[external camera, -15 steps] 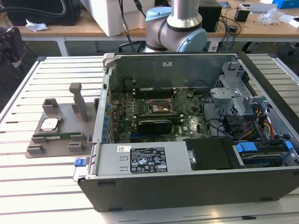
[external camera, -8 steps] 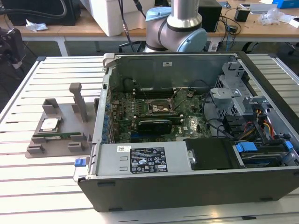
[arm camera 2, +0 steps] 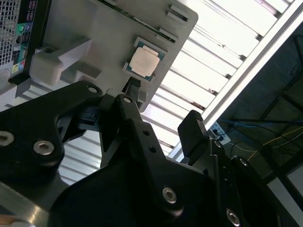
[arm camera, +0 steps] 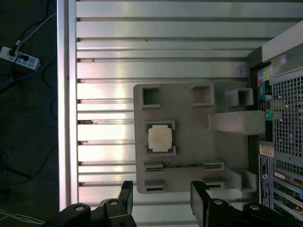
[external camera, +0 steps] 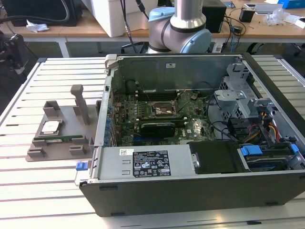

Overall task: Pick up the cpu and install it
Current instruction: 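Pick up the cpu and move it towards the insertion slot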

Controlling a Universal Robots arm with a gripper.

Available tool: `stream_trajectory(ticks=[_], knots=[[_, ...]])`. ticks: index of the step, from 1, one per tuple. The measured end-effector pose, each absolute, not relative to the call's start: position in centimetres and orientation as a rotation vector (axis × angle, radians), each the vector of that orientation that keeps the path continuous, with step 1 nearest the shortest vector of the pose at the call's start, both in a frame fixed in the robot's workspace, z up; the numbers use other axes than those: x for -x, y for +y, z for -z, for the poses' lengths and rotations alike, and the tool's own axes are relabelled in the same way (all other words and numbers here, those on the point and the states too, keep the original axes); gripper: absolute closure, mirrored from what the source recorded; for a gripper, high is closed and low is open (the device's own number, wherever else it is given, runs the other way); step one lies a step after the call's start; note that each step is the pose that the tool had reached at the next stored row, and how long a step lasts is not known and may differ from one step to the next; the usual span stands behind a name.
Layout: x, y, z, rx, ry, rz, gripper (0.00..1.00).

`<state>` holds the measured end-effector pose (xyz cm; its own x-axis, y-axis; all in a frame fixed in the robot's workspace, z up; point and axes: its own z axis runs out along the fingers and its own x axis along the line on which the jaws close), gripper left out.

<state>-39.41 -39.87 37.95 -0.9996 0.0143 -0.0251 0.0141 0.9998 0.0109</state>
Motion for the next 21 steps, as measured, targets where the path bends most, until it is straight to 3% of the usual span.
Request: stream_trajectory(ticks=[21], knots=[[39.4,-39.9,-35.8,-0.022,3.116,-0.017,0.4]])
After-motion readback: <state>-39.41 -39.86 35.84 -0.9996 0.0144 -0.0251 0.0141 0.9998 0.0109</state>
